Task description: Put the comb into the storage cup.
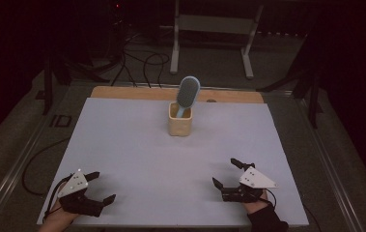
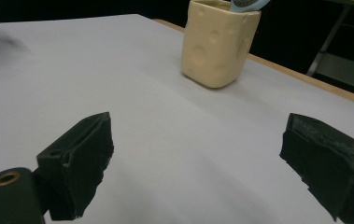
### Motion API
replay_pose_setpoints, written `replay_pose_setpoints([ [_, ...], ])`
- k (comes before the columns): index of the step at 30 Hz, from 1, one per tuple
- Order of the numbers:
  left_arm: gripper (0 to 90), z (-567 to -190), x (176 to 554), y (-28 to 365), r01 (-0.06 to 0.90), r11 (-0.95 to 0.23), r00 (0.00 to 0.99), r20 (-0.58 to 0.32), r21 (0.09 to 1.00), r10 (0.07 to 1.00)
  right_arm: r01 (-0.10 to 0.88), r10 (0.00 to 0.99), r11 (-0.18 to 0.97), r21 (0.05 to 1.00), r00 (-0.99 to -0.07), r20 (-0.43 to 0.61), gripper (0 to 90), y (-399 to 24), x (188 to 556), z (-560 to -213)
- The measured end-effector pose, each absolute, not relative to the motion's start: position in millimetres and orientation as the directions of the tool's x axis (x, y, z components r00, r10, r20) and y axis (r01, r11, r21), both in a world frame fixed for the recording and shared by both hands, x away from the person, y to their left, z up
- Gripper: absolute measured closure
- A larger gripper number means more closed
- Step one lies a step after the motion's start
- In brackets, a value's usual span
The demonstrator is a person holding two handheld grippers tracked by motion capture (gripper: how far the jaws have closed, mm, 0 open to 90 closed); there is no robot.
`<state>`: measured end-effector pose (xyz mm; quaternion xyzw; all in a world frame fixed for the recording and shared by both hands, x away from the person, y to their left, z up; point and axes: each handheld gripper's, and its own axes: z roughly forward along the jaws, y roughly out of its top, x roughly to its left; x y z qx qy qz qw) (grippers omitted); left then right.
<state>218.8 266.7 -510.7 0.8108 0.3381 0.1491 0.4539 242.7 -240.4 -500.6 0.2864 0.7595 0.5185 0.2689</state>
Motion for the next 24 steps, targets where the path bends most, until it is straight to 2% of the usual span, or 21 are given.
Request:
replay_pose_setpoints([
  [12, 0.0, -515.8, 219.2, 268.2, 0.415, -0.356, 0.712, -0.055, 0.837, 0.700, 0.154, 0.711, 0.303, 0.940, -0.693, -0.116, 8.9, -240.0, 242.2, -500.3],
  [24, 0.0, -511.8, 219.4, 270.9, 0.409, -0.294, 0.675, -0.069, 0.864, 0.735, 0.157, 0.712, 0.301, 0.941, -0.693, -0.112, 8.9, -239.3, 242.3, -500.7],
])
